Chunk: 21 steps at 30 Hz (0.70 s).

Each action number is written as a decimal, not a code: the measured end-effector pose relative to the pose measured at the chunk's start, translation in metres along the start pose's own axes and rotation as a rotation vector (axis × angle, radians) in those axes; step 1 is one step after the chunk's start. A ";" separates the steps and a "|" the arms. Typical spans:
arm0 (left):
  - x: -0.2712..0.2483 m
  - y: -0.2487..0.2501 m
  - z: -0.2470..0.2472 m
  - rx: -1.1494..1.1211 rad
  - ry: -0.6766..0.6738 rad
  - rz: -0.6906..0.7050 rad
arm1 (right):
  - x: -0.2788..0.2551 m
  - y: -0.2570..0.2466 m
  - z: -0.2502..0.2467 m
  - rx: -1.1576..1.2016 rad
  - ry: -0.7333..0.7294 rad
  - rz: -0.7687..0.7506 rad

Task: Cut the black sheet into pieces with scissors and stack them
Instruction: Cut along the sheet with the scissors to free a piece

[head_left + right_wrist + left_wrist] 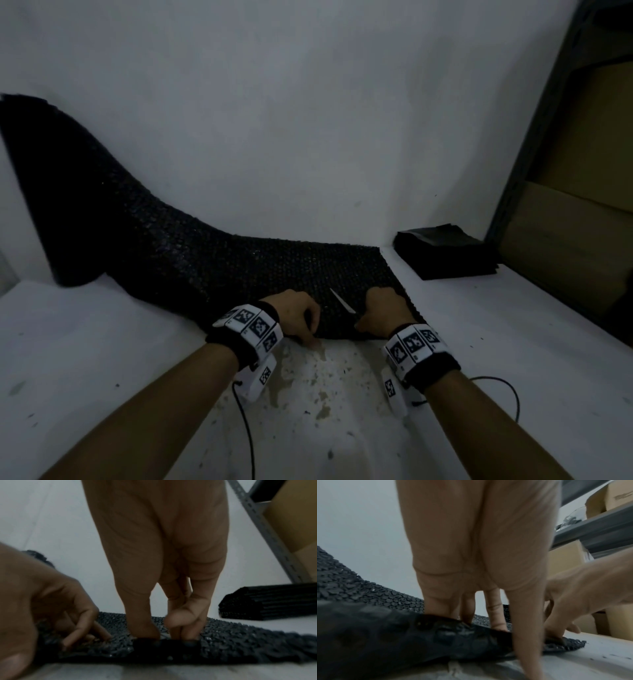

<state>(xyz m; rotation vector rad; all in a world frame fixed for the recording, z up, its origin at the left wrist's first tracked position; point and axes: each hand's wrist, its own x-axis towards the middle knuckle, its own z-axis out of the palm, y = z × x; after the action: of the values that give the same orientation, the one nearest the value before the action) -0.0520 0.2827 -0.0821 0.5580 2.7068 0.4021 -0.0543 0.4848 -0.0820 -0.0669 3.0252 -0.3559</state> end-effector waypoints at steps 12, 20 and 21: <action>0.005 0.004 0.006 -0.046 0.006 0.044 | 0.000 -0.005 -0.006 -0.070 -0.066 -0.049; 0.012 0.005 0.010 -0.069 0.062 0.026 | 0.000 0.013 -0.022 0.048 -0.151 -0.017; 0.013 0.006 0.010 -0.064 0.072 0.020 | 0.001 0.016 -0.022 0.105 -0.159 -0.011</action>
<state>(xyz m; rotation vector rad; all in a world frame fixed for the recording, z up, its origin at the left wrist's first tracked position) -0.0575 0.2951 -0.0926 0.5636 2.7481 0.5212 -0.0577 0.5057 -0.0645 -0.0989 2.8450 -0.4854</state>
